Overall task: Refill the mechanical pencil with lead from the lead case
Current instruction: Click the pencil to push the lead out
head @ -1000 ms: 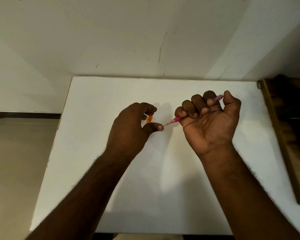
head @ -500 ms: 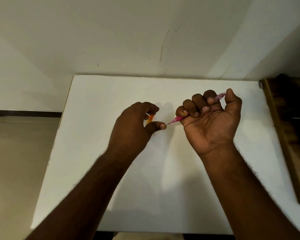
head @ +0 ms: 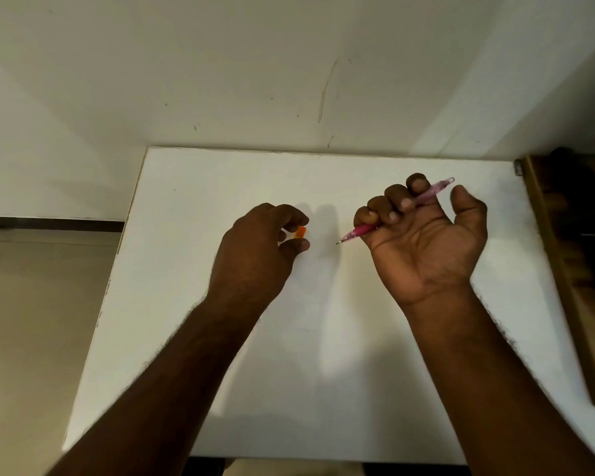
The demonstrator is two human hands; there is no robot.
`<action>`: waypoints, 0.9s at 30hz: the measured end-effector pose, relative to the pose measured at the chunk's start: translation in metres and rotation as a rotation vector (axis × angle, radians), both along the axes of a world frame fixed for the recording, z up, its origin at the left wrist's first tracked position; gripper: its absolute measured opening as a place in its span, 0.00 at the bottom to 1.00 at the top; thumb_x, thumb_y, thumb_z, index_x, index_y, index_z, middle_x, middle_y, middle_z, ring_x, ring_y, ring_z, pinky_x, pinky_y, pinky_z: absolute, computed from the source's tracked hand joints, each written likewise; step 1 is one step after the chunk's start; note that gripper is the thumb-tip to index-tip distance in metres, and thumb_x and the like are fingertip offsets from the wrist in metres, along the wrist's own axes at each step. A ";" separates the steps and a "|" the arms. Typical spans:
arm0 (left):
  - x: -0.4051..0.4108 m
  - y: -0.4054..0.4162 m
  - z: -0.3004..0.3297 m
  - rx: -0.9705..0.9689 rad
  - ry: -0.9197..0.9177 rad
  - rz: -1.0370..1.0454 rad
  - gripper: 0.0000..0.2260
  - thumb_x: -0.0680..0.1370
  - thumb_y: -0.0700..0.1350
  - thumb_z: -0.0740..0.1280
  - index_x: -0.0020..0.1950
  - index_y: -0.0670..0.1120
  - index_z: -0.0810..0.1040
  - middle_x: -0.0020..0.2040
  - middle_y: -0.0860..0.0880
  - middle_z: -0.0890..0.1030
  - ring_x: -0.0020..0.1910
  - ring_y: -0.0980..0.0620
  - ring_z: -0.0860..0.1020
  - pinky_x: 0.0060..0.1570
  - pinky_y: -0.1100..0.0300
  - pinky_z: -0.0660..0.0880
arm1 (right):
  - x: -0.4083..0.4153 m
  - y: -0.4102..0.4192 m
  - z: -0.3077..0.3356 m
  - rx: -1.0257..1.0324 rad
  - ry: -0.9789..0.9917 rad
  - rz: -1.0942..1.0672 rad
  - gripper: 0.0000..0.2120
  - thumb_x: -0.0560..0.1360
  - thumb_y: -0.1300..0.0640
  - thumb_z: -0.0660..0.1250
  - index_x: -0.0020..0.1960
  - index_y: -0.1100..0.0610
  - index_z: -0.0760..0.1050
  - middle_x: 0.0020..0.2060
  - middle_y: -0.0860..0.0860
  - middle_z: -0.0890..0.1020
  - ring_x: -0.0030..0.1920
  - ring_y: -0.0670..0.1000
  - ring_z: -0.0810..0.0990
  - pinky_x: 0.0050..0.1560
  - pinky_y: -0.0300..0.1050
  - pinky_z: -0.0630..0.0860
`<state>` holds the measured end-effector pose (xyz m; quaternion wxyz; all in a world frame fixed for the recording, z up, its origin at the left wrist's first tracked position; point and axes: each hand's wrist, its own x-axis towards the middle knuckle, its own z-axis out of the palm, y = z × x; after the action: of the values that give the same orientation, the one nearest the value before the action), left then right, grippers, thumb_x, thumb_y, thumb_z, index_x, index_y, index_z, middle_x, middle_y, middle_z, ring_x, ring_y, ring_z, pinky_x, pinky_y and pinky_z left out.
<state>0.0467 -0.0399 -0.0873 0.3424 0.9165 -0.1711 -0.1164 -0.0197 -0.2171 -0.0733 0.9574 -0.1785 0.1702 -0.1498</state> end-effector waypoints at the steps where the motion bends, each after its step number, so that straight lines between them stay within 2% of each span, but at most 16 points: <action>1: 0.000 0.001 0.000 0.021 -0.007 -0.002 0.10 0.75 0.46 0.73 0.56 0.56 0.82 0.50 0.56 0.81 0.47 0.55 0.80 0.46 0.61 0.72 | 0.001 0.000 0.000 0.003 0.012 -0.007 0.17 0.76 0.47 0.54 0.42 0.57 0.74 0.34 0.52 0.72 0.33 0.51 0.67 0.41 0.47 0.69; 6: -0.001 0.002 -0.003 0.128 -0.026 -0.056 0.11 0.77 0.44 0.70 0.58 0.55 0.84 0.50 0.53 0.82 0.48 0.51 0.80 0.46 0.59 0.73 | 0.006 0.002 0.000 -0.018 0.128 -0.026 0.15 0.80 0.58 0.53 0.52 0.60 0.78 0.39 0.53 0.75 0.35 0.51 0.73 0.39 0.45 0.72; 10: -0.001 0.003 -0.003 0.129 0.012 -0.042 0.12 0.78 0.44 0.68 0.58 0.55 0.84 0.49 0.53 0.83 0.49 0.50 0.82 0.50 0.56 0.77 | 0.010 0.004 0.001 -0.017 0.156 -0.028 0.15 0.82 0.60 0.54 0.55 0.62 0.79 0.37 0.53 0.74 0.34 0.50 0.74 0.36 0.43 0.74; 13: -0.002 0.003 -0.002 0.121 0.029 -0.033 0.12 0.77 0.44 0.68 0.58 0.55 0.84 0.48 0.53 0.83 0.48 0.51 0.82 0.49 0.57 0.77 | 0.007 0.003 0.001 -0.015 0.124 -0.022 0.15 0.81 0.57 0.53 0.54 0.61 0.77 0.38 0.53 0.73 0.35 0.51 0.71 0.37 0.43 0.72; 18: -0.002 0.002 0.000 0.122 0.039 -0.032 0.11 0.77 0.44 0.69 0.58 0.55 0.84 0.47 0.54 0.83 0.46 0.51 0.81 0.48 0.58 0.77 | 0.002 0.000 0.000 0.005 0.064 -0.001 0.24 0.80 0.38 0.54 0.39 0.57 0.71 0.35 0.51 0.70 0.33 0.50 0.66 0.36 0.44 0.66; 23: -0.003 0.002 0.002 0.103 0.059 -0.033 0.12 0.77 0.42 0.68 0.57 0.54 0.84 0.48 0.53 0.84 0.47 0.51 0.83 0.50 0.55 0.78 | 0.001 0.000 0.000 -0.001 0.056 -0.020 0.22 0.80 0.41 0.52 0.35 0.55 0.65 0.32 0.50 0.68 0.31 0.50 0.64 0.35 0.43 0.65; 27: -0.002 0.002 0.002 0.098 0.058 -0.037 0.12 0.77 0.42 0.67 0.57 0.53 0.84 0.47 0.52 0.84 0.46 0.50 0.83 0.51 0.52 0.79 | 0.001 -0.001 0.001 -0.005 0.059 -0.014 0.22 0.80 0.41 0.53 0.36 0.55 0.68 0.34 0.50 0.69 0.32 0.50 0.65 0.36 0.44 0.66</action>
<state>0.0445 -0.0382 -0.0848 0.3000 0.9250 -0.1720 -0.1575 -0.0187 -0.2180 -0.0719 0.9505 -0.1843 0.1992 -0.1515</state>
